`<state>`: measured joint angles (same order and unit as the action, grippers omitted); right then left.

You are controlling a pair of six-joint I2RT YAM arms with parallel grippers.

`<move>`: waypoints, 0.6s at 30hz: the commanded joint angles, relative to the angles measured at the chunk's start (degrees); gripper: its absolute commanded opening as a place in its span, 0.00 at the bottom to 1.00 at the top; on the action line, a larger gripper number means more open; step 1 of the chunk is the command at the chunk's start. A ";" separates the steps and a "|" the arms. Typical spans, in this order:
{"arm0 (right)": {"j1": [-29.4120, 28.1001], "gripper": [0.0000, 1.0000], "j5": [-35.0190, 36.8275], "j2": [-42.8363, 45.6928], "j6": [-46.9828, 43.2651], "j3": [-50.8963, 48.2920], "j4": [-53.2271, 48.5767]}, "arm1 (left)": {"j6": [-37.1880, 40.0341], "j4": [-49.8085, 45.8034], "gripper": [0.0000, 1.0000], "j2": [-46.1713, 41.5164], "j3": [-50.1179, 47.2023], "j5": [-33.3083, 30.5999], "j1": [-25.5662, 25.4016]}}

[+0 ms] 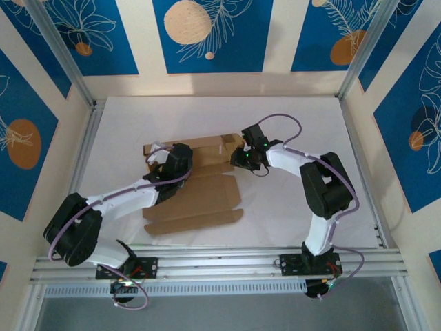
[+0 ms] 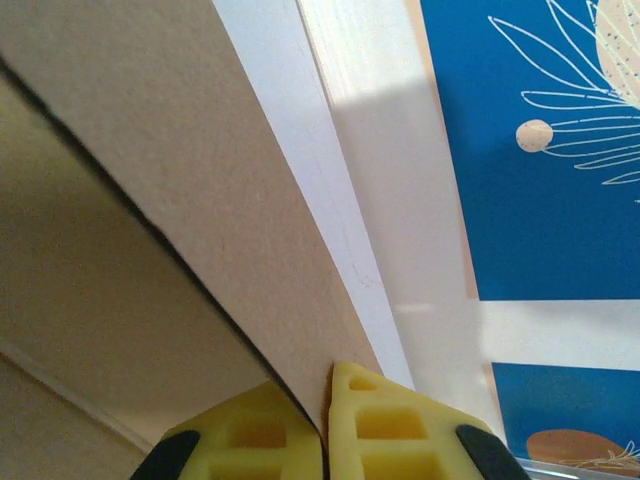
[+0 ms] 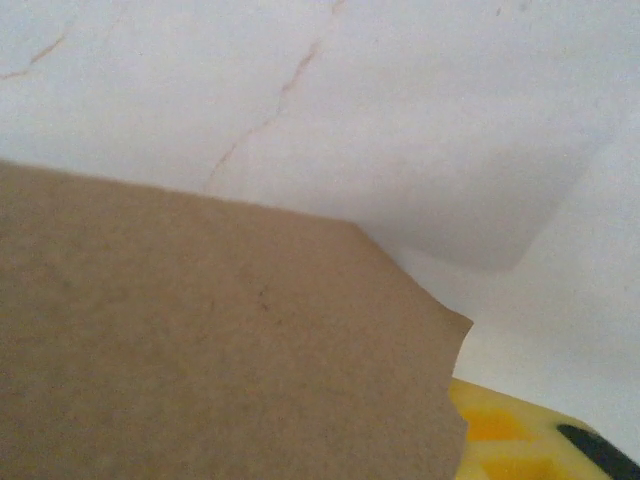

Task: Fold the paper box

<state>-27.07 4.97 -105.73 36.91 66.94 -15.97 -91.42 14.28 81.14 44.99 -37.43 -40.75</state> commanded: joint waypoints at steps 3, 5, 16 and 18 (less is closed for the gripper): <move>-0.34 0.44 2.72 -3.24 1.85 -0.37 -0.28 | 0.32 -3.47 0.06 -0.50 -1.67 0.49 -0.43; 1.25 0.44 1.21 -1.41 3.60 -3.31 3.06 | 0.42 -3.51 0.06 -0.65 -1.83 0.30 -0.30; 10.90 0.53 -21.32 1.11 22.36 -9.68 16.71 | 1.31 -1.88 0.05 -0.41 -2.45 0.30 -0.46; 10.64 0.53 -25.32 0.78 26.71 -9.97 19.73 | 1.56 -1.71 0.05 -0.46 -2.37 0.35 -0.44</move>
<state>-15.66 -10.48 -104.57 54.61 57.82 -2.63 -91.59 14.59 80.62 43.75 -37.56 -40.80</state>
